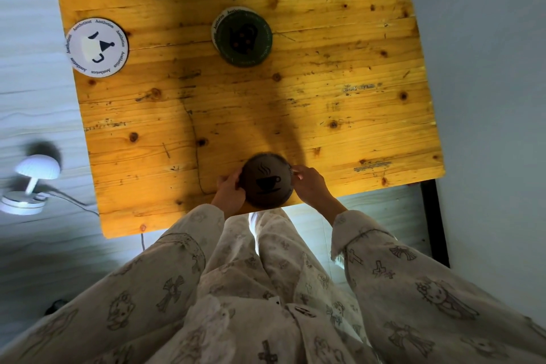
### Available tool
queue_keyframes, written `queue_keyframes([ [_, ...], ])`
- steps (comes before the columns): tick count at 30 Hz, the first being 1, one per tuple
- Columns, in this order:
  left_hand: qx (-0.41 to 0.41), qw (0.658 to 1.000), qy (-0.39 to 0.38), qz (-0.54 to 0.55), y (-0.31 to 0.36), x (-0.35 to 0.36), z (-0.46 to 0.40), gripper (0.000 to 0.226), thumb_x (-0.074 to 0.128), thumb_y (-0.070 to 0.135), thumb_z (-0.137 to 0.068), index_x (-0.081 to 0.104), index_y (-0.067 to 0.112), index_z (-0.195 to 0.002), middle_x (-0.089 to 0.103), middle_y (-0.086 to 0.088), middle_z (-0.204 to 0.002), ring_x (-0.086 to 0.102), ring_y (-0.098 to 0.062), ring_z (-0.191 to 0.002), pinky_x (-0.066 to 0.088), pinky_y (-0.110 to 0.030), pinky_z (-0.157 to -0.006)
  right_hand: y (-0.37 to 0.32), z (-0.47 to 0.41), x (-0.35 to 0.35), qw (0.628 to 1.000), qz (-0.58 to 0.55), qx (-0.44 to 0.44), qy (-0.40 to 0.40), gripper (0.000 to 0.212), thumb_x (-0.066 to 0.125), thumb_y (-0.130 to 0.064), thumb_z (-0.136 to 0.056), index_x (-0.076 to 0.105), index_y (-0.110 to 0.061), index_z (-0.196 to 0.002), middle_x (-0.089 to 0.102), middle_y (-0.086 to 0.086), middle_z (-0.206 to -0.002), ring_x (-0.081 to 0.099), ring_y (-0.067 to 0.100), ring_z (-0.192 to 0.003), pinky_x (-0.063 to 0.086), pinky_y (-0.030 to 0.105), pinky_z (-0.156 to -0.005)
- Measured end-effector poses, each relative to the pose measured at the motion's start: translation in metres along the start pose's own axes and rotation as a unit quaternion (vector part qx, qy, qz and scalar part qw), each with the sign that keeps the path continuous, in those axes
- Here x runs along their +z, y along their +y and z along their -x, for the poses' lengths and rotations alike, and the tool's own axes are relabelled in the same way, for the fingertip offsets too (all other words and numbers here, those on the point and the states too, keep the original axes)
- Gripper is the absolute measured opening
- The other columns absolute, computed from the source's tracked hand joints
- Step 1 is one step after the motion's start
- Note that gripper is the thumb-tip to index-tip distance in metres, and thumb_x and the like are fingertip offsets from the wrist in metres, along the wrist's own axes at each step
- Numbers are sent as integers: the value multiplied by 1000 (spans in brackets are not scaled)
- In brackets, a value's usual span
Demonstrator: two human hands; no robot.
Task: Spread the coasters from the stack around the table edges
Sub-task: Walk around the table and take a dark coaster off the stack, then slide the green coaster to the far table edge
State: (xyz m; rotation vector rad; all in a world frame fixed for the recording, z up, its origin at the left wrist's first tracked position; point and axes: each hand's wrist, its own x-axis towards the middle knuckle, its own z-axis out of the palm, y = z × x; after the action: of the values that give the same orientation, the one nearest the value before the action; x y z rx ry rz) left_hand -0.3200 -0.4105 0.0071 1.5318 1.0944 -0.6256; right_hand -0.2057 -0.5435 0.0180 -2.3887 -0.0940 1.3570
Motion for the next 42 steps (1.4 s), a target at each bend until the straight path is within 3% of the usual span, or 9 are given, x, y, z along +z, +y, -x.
queue_keyframes([
  [9,7,999,-2,-40,3,-17,-8,46,40,9,-90,39,18,-135,45,-15,-137,44,-31,-122,35,-38,-102,-12,-3,-21,999,50,-10,12,39,40,-15,-96,45,-4,-134,52,21,-137,47,36,-126,38,36,-102],
  [11,8,999,9,-45,8,-28,-10,44,41,13,-91,39,17,-135,53,-15,-126,56,-24,-98,42,-30,-85,-19,-7,-33,998,65,-18,12,41,39,-16,-97,42,-5,-136,48,20,-141,44,36,-129,37,36,-103],
  [14,25,998,22,-50,20,-49,-20,47,42,11,-90,36,16,-137,51,-16,-127,48,-7,-69,41,-23,-65,-36,-12,-49,996,74,-34,17,41,40,-17,-98,42,-7,-137,46,19,-143,44,36,-130,37,36,-103],
  [18,69,993,46,-85,46,-77,-39,48,42,15,-92,32,14,-138,41,-20,-138,56,-32,-104,47,-38,-83,-67,-25,-63,995,73,-54,28,41,40,-18,-98,41,-6,-137,47,19,-142,45,34,-129,38,37,-103],
  [22,113,967,97,-207,73,-104,-60,60,44,22,-92,15,12,-144,17,-22,-152,15,-37,-141,18,-47,-114,-103,-41,-71,986,72,-118,98,37,40,-13,-97,48,-6,-132,52,18,-136,54,33,-119,43,36,-97],
  [26,138,932,106,-318,92,-130,-81,83,52,36,-87,-6,24,-145,-5,-15,-157,-6,-34,-144,6,-52,-116,-142,-69,-77,950,146,-219,170,36,43,-9,-95,49,-8,-130,49,15,-135,52,31,-119,41,35,-97],
  [31,143,914,103,-365,103,-143,-109,106,67,41,-75,-15,32,-142,-24,-7,-154,-23,-30,-141,-2,-63,-112,-184,-112,-71,900,306,-275,147,43,47,-18,-94,40,-12,-136,34,12,-148,32,29,-135,39,41,-106],
  [38,150,900,146,-382,94,-135,-123,112,69,39,-72,-20,32,-140,-26,-8,-153,-22,-32,-140,-1,-67,-108,-207,-145,-48,837,422,-324,127,63,49,-33,-93,23,-14,-146,17,9,-158,16,27,-145,26,46,-116],
  [42,153,902,140,-378,93,-136,-125,114,69,38,-71,-21,31,-140,-28,-8,-152,-25,-32,-139,-1,-67,-109,-209,-152,-46,819,446,-325,154,61,47,-35,-94,28,-7,-144,26,14,-155,24,29,-143,29,47,-114],
])
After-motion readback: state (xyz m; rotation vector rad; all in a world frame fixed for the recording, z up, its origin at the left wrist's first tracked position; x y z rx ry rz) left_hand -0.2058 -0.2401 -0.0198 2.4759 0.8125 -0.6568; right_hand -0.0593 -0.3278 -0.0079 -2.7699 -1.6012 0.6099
